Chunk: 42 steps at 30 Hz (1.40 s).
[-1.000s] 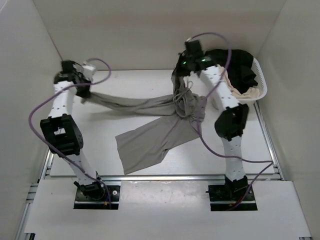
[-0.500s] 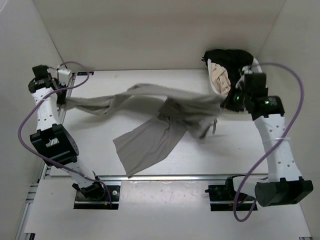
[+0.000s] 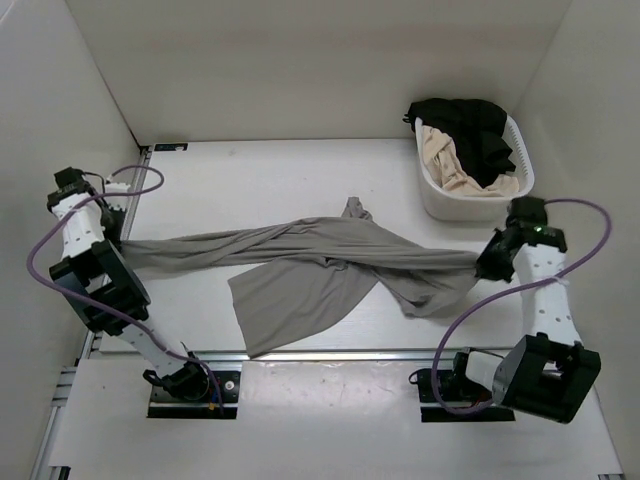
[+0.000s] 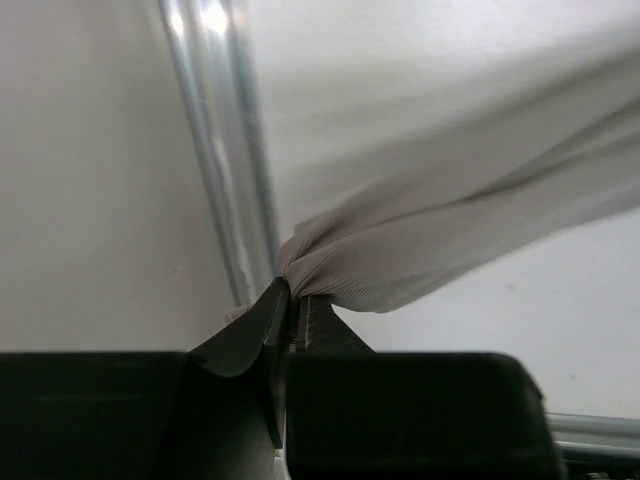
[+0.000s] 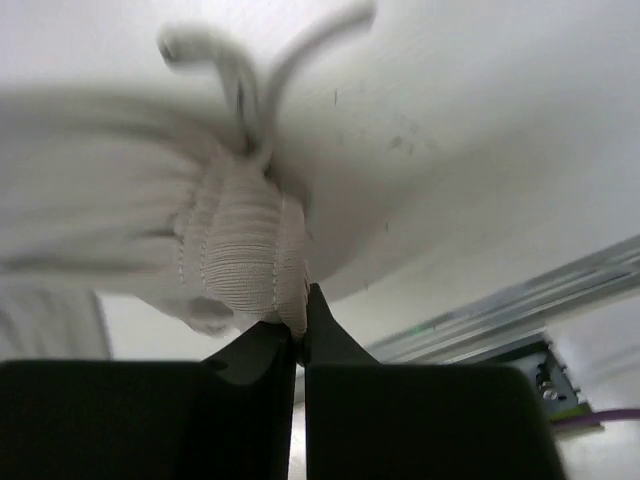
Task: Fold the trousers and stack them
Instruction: Flatten the trousers out
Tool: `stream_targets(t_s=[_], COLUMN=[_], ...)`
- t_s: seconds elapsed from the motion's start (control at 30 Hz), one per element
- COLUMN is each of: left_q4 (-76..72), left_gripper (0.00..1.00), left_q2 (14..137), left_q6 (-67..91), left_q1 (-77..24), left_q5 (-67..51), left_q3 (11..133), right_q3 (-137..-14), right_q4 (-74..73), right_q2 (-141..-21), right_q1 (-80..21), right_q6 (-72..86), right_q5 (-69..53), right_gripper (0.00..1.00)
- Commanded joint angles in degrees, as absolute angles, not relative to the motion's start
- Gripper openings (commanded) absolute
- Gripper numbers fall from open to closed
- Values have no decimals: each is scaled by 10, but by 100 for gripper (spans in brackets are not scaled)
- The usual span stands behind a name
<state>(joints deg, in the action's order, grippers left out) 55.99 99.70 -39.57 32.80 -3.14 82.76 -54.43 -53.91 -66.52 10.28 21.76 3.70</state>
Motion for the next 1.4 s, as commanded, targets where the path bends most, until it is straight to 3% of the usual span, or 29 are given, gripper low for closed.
stream_targets(t_s=[0.0,0.13,0.3,0.57,0.8,0.83,0.87,0.9,0.93,0.97,1.03,1.13,1.37], left_q4=[561,614,654,654,616,616,611,611,611,611,611,611,529], left_gripper=[14,14,14,14,14,22,33,44,63,69,76,80,81], left_q2=[1010,1056,1088,1036,1018,1011,1011,998,991,986,975,969,863], left_q6=[-413,-408,-408,-429,-453,-461,-461,-469,-475,-475,-482,-482,-553], left_q1=[340,346,358,364,364,364,364,364,364,364,364,353,258], left_q5=[-27,-40,-54,-76,-64,-59,-59,-59,-59,-65,-77,-98,-58], left_q3=[922,1062,1144,947,752,743,730,730,730,730,736,744,623], right_q3=[-685,-870,-910,-611,-405,-405,-405,-416,-429,-434,-442,-454,-483], right_q4=[-515,-549,-549,-549,-518,-518,-523,-528,-528,-528,-528,-534,-606], right_q2=[-674,-742,-727,-604,-562,-569,-577,-596,-605,-612,-617,-612,-586], right_q1=[155,155,155,163,236,236,236,241,241,241,241,241,241], right_q6=[198,191,202,258,345,351,359,359,359,359,359,380,470], right_q5=[21,-28,-78,97,119,119,119,124,124,124,109,93,156], right_gripper=[0,0,0,0,0,0,5,18,29,57,78,86,89])
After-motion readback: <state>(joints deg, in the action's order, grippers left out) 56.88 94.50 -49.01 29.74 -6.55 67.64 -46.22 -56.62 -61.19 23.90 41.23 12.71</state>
